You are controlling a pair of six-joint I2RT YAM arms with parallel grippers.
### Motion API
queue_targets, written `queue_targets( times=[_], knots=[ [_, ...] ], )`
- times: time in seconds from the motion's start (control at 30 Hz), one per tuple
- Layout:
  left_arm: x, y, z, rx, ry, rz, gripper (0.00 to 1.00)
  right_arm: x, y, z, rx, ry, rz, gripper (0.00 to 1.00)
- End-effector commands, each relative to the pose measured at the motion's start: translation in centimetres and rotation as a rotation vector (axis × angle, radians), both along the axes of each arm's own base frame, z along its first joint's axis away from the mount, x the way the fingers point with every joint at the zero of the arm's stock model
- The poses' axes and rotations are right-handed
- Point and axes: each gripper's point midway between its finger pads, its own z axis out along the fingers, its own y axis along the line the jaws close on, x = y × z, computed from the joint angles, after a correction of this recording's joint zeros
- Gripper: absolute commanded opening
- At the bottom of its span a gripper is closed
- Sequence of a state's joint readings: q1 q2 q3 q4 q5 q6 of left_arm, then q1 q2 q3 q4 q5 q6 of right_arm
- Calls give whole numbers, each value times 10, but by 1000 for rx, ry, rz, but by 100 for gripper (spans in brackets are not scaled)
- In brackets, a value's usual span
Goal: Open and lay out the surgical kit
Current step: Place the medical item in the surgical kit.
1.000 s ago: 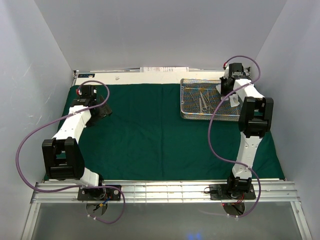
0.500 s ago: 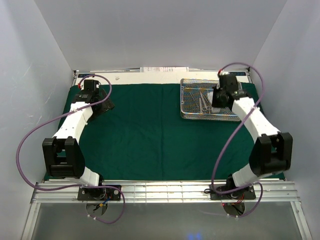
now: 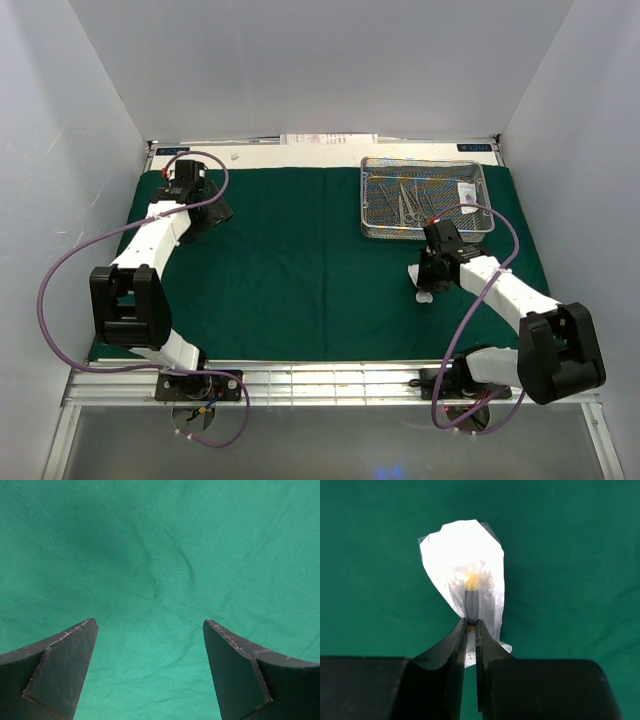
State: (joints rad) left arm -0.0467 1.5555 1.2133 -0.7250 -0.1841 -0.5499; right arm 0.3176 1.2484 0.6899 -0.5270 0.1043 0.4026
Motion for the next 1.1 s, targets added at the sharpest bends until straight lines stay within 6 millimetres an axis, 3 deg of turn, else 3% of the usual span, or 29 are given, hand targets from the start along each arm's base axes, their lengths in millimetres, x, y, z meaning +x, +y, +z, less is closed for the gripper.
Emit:
queue_targets(
  times=[0.0,0.1,0.23,0.33,0.43,0.57,0.67,0.7,0.8,0.83,0.9,0.97,1.0,1.07],
  knots=[
    [14,-1,17,8,-62,9,98,12,2,-9,8,-55,-55,8],
    [15,-4,16,5,-59,4,98,19,4,-14,16,-79,-69,9],
    [14,-4,15,13,-58,3,98,11,3,-28,3,-38,-77,14],
    [13,-2,14,20,-53,5,98,8,2,-29,-1,-22,-81,28],
    [13,-3,13,19,-51,3,98,10,1,-18,-7,-32,-74,43],
    [15,-4,13,13,-50,1,98,22,0,14,-29,-74,-54,55],
    [16,-5,12,12,-46,-1,98,43,-1,54,-59,-146,-20,61],
    [16,-5,11,14,-45,-2,98,59,2,78,-56,-205,-8,64],
    [12,-3,3,23,-20,-8,98,79,-9,100,-121,-239,27,66],
    [9,-3,-1,25,-10,-9,98,95,-16,116,-131,-275,16,66],
    [7,-3,-3,26,-5,-7,98,113,-37,117,-200,-265,7,65],
    [4,-3,-6,26,6,-10,98,135,-49,132,-216,-300,-15,64],
    [4,-3,-6,23,5,-12,98,146,-61,123,-233,-276,-29,63],
    [3,-4,-7,22,7,-17,98,170,-67,129,-219,-305,-45,62]
  ],
)
